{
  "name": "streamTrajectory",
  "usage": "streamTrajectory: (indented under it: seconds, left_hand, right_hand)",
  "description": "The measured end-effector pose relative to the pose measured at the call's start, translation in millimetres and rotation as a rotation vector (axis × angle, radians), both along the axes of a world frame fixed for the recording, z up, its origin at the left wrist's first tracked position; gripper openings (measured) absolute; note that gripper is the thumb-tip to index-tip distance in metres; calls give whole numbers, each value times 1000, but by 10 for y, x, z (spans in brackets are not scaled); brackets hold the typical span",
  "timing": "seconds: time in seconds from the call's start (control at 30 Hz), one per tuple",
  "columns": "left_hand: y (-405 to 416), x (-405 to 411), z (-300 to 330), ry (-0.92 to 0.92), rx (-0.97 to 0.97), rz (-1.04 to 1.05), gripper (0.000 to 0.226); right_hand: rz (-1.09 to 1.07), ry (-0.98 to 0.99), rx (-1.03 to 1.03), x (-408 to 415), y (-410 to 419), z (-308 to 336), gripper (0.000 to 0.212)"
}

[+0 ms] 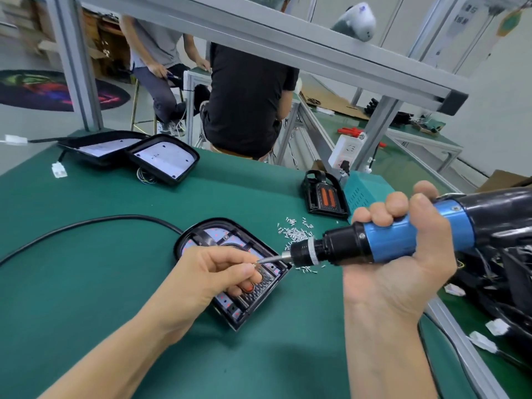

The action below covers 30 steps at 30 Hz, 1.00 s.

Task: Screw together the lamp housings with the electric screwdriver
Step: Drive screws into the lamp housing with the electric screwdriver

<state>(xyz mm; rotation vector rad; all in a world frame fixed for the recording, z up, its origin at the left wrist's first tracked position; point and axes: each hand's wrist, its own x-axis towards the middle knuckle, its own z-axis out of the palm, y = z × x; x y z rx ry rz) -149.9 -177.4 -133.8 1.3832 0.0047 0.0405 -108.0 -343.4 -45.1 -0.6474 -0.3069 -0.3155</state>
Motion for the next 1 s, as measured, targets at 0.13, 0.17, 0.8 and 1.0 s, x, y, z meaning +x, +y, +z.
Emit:
streamTrajectory:
  seconds: [0.13,0.17,0.8,1.0]
  left_hand:
    - [15,-24,-11,-36,4,12,20]
    - [15,-26,-12,-45,6,13,19]
    - [232,-206,-204,-115,777,218,18]
    - [235,-187,-218,-238,973,210,9]
  right_hand:
    - [13,-4,-12,-25,36,-7,15]
    - [15,-4,-15,-29,39,-8,16]
    - [42,-49,-350,-95,213,-494,31]
    - [33,-64,-396,-43,263,-560,20]
